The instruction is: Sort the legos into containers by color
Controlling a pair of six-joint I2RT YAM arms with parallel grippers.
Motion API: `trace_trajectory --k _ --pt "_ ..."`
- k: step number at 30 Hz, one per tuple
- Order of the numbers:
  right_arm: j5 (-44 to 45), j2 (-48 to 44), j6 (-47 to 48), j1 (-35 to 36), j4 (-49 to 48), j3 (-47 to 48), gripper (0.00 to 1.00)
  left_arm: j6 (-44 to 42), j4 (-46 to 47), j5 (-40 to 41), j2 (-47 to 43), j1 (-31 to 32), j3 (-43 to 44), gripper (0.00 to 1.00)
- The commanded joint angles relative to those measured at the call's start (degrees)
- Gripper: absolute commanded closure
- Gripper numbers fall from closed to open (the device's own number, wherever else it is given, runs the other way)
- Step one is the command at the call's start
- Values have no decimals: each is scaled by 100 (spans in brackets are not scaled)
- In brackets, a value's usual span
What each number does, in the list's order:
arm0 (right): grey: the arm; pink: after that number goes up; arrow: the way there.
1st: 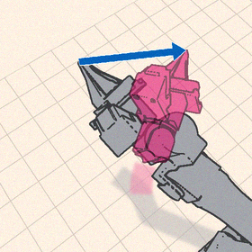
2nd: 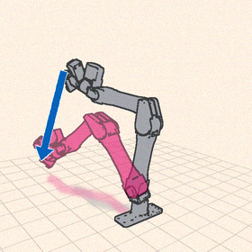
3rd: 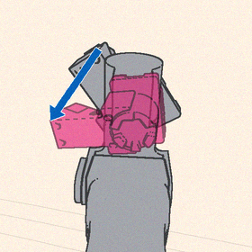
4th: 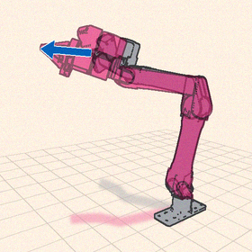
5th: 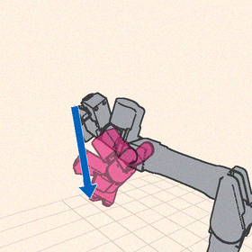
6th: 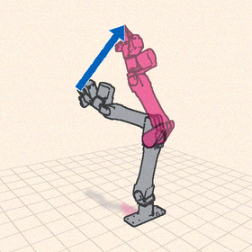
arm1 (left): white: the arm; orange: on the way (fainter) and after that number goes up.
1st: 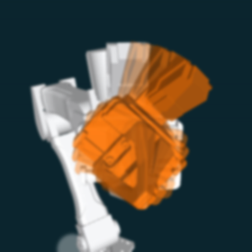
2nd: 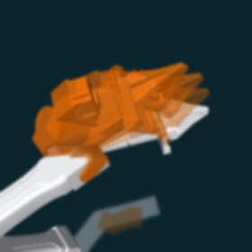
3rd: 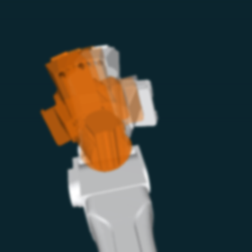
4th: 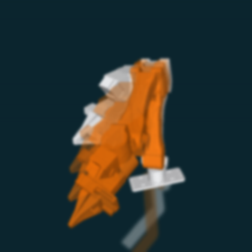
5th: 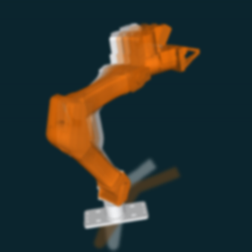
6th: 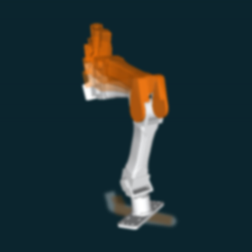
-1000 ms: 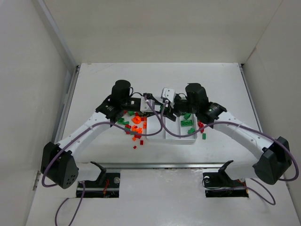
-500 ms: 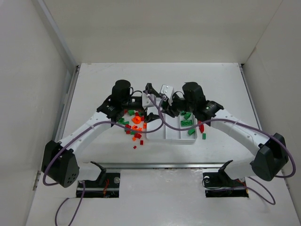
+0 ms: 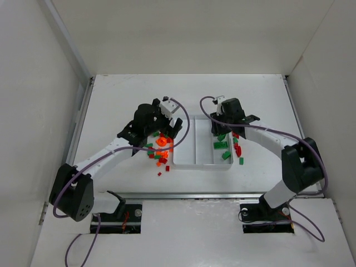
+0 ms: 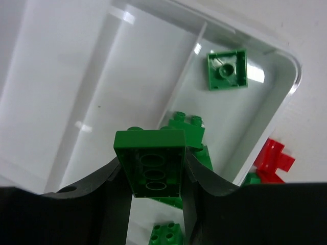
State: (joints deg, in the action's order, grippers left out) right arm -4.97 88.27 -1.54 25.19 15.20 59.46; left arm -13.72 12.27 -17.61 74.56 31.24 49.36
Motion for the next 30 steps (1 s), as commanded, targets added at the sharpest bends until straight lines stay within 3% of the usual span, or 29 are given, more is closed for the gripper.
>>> trace_trajectory --k 1,3,5,8,12,20,23,30 --pt "488 365 -908 -111 238 267 100 203 346 1109 -126 -22 -181 0" --pt "646 524 -1058 -172 395 434 100 203 399 1171 -126 -22 -182 0" --pt "734 700 -1199 -172 483 540 88 203 399 1172 -179 -22 -234 0" --pt "840 762 -1252 -234 545 646 80 203 399 1120 -179 -22 -286 0" --pt "893 762 -1252 -287 545 646 58 203 451 1119 -232 -22 -339 0" --pt "1006 709 -1252 -287 721 760 28 150 557 1119 -285 -22 -392 0" --pt "1068 639 -1252 -287 843 813 25 97 610 1119 -346 -22 -445 0" --pt "1508 -555 -1392 -435 914 734 20 211 872 1663 -408 -22 -674 0"
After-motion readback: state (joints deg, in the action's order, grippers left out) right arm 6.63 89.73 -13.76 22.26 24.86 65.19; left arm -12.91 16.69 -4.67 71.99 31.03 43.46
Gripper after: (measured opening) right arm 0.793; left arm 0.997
